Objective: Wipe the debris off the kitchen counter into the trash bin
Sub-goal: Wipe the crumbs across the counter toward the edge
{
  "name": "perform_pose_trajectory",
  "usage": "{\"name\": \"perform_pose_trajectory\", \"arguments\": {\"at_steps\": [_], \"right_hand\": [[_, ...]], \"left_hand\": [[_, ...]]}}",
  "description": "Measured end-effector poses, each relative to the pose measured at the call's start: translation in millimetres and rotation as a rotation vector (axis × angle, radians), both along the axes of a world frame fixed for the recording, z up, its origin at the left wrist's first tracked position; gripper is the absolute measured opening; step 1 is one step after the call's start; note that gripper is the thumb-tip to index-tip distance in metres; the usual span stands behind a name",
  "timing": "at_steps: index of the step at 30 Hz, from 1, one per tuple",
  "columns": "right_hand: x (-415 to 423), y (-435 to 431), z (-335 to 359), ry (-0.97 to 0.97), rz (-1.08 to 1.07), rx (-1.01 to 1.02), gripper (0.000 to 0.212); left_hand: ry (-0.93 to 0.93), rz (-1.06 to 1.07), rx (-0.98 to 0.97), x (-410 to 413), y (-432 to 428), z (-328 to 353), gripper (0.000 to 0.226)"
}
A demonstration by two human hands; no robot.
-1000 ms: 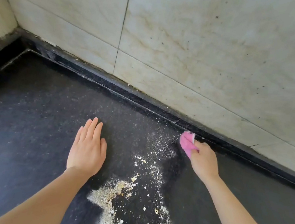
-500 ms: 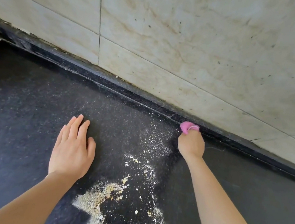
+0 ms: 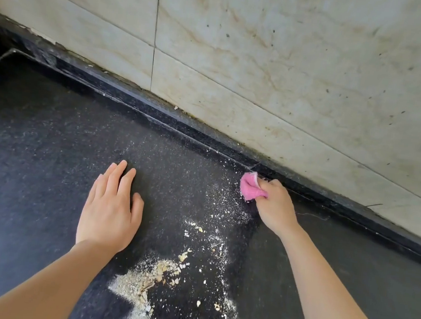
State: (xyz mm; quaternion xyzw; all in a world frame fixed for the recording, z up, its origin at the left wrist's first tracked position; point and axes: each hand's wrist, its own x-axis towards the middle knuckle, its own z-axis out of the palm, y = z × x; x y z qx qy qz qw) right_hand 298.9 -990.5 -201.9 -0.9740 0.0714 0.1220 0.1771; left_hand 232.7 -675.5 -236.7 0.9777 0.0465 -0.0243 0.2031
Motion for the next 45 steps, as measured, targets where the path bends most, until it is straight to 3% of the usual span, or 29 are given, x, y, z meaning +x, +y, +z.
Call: {"name": "perform_pose_trajectory", "arguments": {"at_steps": [5, 8, 10, 14, 19, 23, 27, 32, 37, 41, 45], "right_hand": [[4.1, 5.5, 1.4, -0.132, -0.086, -0.195, 0.052], [4.5, 25.4, 2.5, -0.072, 0.04, -0.141, 0.055], [11.9, 30.7, 8.9, -0.131, 0.065, -0.129, 0.052], [18.2, 56.5, 7.6, -0.209, 0.088, -0.367, 0.049], [35.8, 63.4, 26.0, -0.012, 0.19, -0.152, 0.036], [40.5, 84.0, 27.7, -0.097, 0.26, -0.388, 0.028], [43.6, 86.7, 30.8, 0.055, 0.287, -0.281, 0.023], [47.4, 104.7, 27.6, -0.092, 0.353, -0.425, 0.032], [57.1, 95.7, 34.9, 0.105, 0.395, -0.286, 0.02], [58.7, 111.1, 30.3, -0.066, 0.422, -0.376, 0.035], [38.7, 117.8, 18.2, -0.038, 0.47, -0.308, 0.041]], "left_hand": [[-0.001, 0.003, -0.003, 0.4, -0.3, -0.1, 0.051], [-0.005, 0.004, -0.004, 0.2, -0.1, -0.6, 0.05], [-0.012, 0.005, 0.006, 0.5, -0.3, -1.1, 0.053], [-0.02, 0.001, 0.018, 0.1, -0.3, -1.6, 0.058], [-0.024, 0.002, 0.02, 0.9, -0.4, -2.0, 0.058], [-0.02, 0.004, 0.024, 0.3, -0.1, -2.4, 0.057], [-0.021, 0.002, 0.024, 0.3, -0.1, -2.0, 0.057], [-0.027, 0.005, 0.015, 0.2, -0.2, -1.3, 0.056], [-0.029, 0.0, 0.017, 0.4, -0.1, -1.6, 0.055], [-0.029, 0.001, 0.016, -0.1, 0.4, -1.8, 0.056], [-0.028, 0.0, 0.01, 0.9, 0.3, -1.4, 0.055]]}}
